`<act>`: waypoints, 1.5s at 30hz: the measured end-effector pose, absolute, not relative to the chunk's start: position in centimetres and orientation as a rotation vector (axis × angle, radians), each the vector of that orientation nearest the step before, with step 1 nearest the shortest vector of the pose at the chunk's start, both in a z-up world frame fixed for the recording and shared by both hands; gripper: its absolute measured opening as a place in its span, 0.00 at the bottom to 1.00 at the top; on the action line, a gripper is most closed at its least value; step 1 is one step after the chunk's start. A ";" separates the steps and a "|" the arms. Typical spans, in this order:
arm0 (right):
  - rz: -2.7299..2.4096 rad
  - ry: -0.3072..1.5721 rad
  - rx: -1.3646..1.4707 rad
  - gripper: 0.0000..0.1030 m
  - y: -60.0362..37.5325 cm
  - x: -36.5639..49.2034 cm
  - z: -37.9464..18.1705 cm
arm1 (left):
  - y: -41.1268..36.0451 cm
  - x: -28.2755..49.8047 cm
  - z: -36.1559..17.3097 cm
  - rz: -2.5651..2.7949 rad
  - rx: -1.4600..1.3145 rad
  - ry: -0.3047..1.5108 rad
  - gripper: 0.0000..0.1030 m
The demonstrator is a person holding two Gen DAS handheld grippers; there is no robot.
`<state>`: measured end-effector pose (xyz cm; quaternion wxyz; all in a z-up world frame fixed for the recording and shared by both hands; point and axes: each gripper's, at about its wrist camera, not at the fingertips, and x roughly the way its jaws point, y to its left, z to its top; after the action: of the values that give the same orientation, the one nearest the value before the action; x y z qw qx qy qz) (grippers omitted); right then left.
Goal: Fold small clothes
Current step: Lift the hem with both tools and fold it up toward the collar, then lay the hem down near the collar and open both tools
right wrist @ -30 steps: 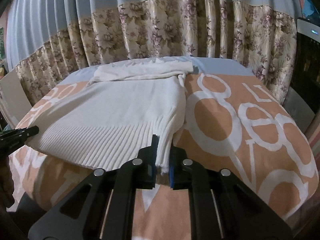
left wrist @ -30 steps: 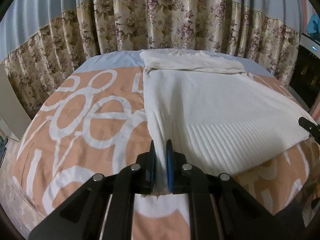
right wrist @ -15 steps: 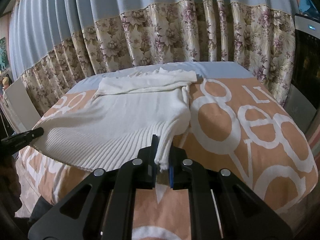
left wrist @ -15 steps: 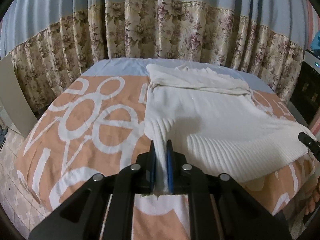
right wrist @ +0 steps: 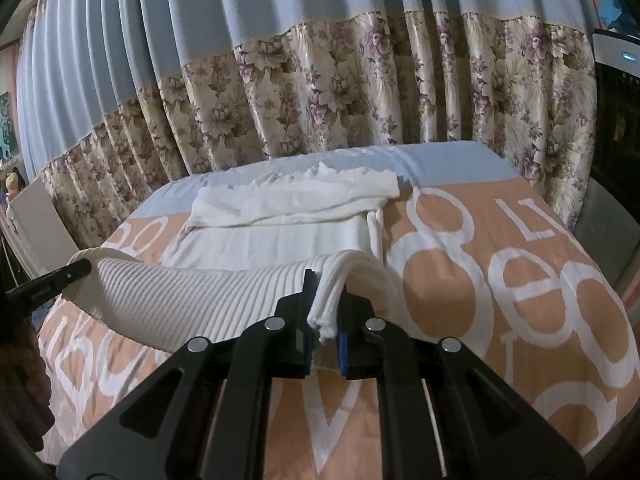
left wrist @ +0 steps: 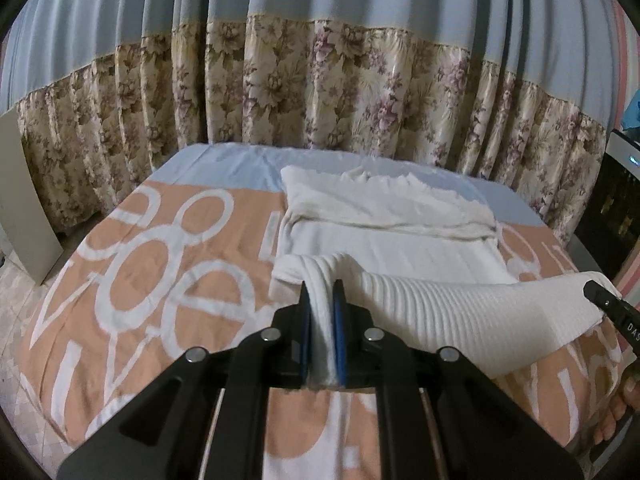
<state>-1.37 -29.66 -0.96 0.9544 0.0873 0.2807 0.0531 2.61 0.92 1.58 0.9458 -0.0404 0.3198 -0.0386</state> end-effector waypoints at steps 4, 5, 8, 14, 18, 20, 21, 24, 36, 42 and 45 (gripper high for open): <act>0.101 0.545 0.194 0.09 -30.4 0.1 0.1 | 1.2 4.5 2.4 -0.092 -0.124 0.647 0.10; 0.101 0.539 0.199 0.09 -30.5 0.5 0.3 | 1.3 4.8 2.6 -0.093 -0.134 0.647 0.10; 0.101 0.529 0.199 0.09 -30.7 1.5 0.7 | 1.3 6.0 3.2 -0.101 -0.149 0.641 0.10; 0.106 0.523 0.184 0.09 -30.6 5.0 0.9 | 0.6 9.8 2.9 -0.091 -0.116 0.645 0.10; 0.103 0.529 0.185 0.09 -31.1 8.6 0.6 | 0.0 13.5 2.4 -0.080 -0.090 0.643 0.10; 0.098 0.528 0.185 0.09 -31.3 10.8 0.6 | -0.2 15.3 2.3 -0.080 -0.085 0.638 0.10; 0.095 0.528 0.178 0.09 -31.3 11.9 0.6 | -0.6 16.6 2.3 -0.077 -0.070 0.632 0.10; 0.087 0.534 0.176 0.09 -31.4 15.2 0.5 | -1.1 19.9 2.0 -0.078 -0.061 0.639 0.10; 0.042 0.640 0.230 0.10 -32.8 26.4 -4.1 | -2.0 31.4 -2.7 -0.040 -0.040 0.738 0.11; 0.027 0.667 0.234 0.10 -33.5 29.4 -5.2 | -2.4 34.4 -3.9 -0.039 -0.045 0.759 0.11; 0.026 0.675 0.227 0.10 -33.7 30.5 -5.3 | -2.6 35.5 -4.1 -0.038 -0.044 0.758 0.12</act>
<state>30.53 -33.68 -5.34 0.9372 0.1112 0.3304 0.0130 35.53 -2.59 -4.07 0.9287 -0.0216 0.3697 -0.0187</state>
